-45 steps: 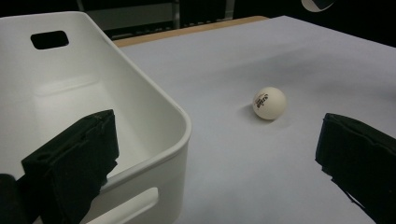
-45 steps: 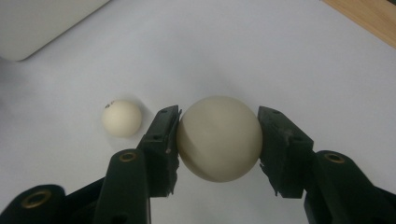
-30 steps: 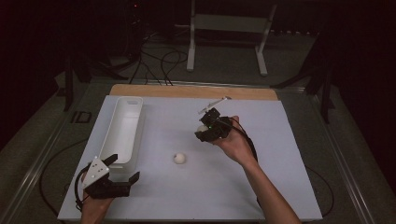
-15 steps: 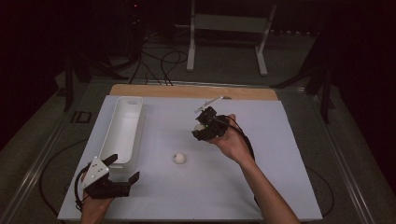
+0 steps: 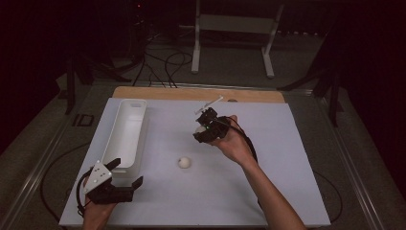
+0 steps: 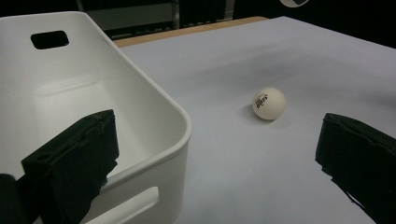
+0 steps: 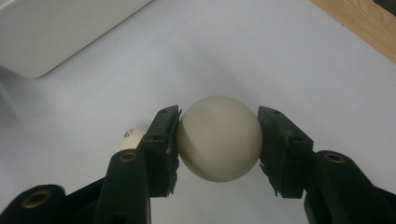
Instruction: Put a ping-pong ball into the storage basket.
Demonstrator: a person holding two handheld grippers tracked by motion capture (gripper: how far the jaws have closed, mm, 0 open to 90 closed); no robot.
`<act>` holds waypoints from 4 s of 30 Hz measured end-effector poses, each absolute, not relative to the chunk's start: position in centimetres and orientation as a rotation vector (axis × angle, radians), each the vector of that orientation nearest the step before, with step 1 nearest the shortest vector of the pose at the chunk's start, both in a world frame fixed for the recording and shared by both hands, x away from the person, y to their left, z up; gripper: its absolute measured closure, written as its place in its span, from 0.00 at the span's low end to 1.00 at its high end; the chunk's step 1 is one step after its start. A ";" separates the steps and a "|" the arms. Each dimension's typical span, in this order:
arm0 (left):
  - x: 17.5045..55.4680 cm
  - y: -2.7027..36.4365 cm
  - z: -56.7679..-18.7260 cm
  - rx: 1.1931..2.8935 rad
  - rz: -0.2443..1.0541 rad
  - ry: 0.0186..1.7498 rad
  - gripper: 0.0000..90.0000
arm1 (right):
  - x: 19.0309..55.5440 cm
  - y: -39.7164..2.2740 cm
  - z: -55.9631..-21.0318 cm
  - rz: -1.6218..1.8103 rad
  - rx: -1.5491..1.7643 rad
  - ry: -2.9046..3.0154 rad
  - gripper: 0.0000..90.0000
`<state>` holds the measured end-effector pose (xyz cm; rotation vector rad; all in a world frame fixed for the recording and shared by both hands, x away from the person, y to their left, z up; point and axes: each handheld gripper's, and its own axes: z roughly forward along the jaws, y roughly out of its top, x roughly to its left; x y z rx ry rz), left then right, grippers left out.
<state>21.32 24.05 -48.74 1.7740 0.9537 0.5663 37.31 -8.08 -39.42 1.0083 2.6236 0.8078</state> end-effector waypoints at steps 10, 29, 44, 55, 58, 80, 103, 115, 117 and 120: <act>21.3 24.0 -48.7 1.774 0.566 0.953 0.00 | 37.6 -7.4 -39.3 0.795 0.993 2.640 0.56; 21.3 24.1 -48.7 1.774 0.567 0.954 0.00 | 37.9 -5.8 -39.3 0.779 0.964 2.660 0.56; 21.3 24.1 -48.7 1.775 0.567 0.953 0.00 | 38.3 -4.8 -39.1 0.776 0.956 2.674 0.56; 21.3 24.1 -48.7 1.777 0.569 0.953 0.00 | 38.4 -4.2 -39.1 0.772 0.949 2.681 0.56; 21.3 24.1 -48.7 1.777 0.568 0.954 0.00 | 38.5 -4.1 -39.1 0.773 0.945 2.682 0.56; 21.3 24.1 -48.7 1.775 0.568 0.954 0.00 | 38.8 -3.0 -38.7 0.789 0.941 2.688 0.56; 21.3 24.1 -48.7 1.775 0.568 0.952 0.00 | 38.9 -1.9 -38.5 0.804 0.923 2.693 0.56; 21.3 24.1 -48.7 1.773 0.566 0.952 0.00 | 38.9 -1.3 -38.3 0.807 0.918 2.699 0.56; 21.3 24.1 -48.7 1.774 0.566 0.952 0.00 | 38.9 -1.2 -38.2 0.810 0.909 2.699 0.56; 21.3 24.1 -48.7 1.774 0.566 0.951 0.00 | 38.9 -1.0 -38.2 0.809 0.903 2.699 0.56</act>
